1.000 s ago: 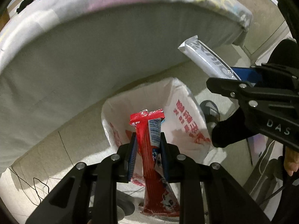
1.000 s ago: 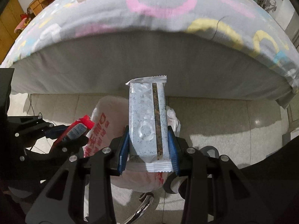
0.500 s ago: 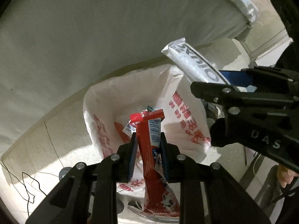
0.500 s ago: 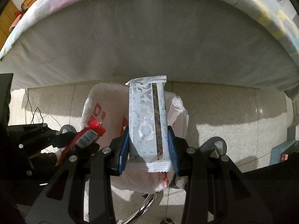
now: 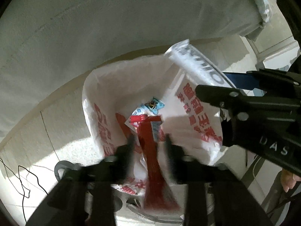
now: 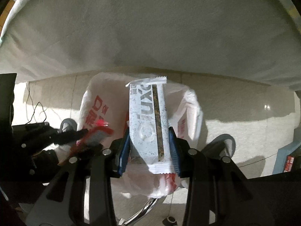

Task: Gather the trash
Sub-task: 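Open both tools to drop the wrapper and bar into the bag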

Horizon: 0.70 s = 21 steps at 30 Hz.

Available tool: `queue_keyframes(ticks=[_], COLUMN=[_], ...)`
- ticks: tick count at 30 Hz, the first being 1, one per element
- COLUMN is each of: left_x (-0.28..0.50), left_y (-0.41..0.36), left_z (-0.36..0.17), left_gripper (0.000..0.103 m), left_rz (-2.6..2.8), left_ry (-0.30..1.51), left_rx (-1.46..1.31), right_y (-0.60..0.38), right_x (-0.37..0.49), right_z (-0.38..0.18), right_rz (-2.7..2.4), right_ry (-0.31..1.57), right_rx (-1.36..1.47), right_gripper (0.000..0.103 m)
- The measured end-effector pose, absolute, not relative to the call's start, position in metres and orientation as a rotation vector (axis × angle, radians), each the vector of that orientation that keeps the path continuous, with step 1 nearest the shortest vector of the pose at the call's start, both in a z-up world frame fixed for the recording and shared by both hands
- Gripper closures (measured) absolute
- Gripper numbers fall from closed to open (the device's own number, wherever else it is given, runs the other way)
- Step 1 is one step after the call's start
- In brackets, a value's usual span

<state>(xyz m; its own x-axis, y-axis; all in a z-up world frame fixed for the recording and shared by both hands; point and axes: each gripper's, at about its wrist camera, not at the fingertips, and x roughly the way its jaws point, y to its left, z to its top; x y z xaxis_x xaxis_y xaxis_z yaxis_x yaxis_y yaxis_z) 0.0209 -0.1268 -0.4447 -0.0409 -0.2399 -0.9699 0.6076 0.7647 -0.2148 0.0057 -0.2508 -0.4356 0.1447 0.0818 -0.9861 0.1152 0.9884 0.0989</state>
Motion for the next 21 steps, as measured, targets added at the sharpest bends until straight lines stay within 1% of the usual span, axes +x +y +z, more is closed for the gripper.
queue_keyframes(ticks=[1, 2, 3, 8, 21], left_x=[0.021, 0.022, 0.021, 0.022, 0.017], left_y=[-0.126, -0.125, -0.126, -0.122, -0.12], left_z=[-0.444, -0.444, -0.444, -0.442, -0.437], left_gripper=[0.038, 0.031, 0.027, 0.026, 0.024], left_rz=[-0.706, -0.706, -0.7, -0.675, -0.651], left_ry=[1.464, 1.466, 1.464, 1.448, 1.416], left_rx=[0.315, 0.314, 0.318, 0.315, 0.363], right_y=[-0.251, -0.25, -0.251, -0.257, -0.264], right_x=[0.006, 0.006, 0.006, 0.004, 0.0], right_z=[-0.437, -0.437, -0.437, -0.433, -0.427], right_rz=[-0.021, -0.023, -0.026, -0.047, -0.08], right_ry=[1.434, 1.435, 1.433, 1.413, 1.398], right_rx=[0.166, 0.169, 0.176, 0.211, 0.238], right_gripper=[0.054, 0.04, 0.033, 0.031, 0.03])
